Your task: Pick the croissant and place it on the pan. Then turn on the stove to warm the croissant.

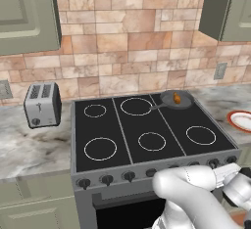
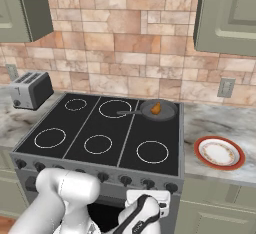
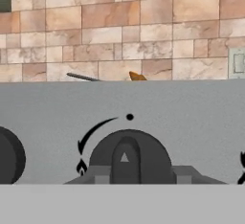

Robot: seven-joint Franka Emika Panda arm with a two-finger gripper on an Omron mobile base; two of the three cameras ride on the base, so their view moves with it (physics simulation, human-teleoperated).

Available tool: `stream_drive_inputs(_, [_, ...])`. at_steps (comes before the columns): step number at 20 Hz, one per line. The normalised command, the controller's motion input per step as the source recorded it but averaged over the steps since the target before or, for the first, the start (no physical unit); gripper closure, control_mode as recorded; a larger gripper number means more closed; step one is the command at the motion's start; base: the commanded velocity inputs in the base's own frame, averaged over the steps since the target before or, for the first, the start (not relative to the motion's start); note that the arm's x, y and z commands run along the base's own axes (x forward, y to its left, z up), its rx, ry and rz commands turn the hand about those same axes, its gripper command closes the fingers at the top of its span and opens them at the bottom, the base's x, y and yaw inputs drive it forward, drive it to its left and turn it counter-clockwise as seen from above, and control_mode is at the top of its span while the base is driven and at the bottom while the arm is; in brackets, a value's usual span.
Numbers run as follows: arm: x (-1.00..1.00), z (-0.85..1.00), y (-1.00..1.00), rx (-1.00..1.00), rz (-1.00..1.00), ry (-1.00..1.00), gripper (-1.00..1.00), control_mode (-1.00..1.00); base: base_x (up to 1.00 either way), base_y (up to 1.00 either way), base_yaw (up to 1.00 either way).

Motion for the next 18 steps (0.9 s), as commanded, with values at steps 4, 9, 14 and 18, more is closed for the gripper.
stream_drive_inputs(4, [0.00,0.00,0.11,-0.18,0.07,0.04,1.00,-1.00,0.00,0.00,0.00])
stream_drive_inputs(9, [0.00,0.04,0.14,-0.20,0.05,0.04,1.00,-1.00,0.00,0.00,0.00])
stream_drive_inputs(14, [0.00,0.16,0.18,-0.20,0.04,0.04,1.00,-1.00,0.00,0.00,0.00])
stream_drive_inputs(18, [0.00,0.18,0.24,-0.22,0.06,0.06,1.00,-1.00,0.00,0.00,0.00])
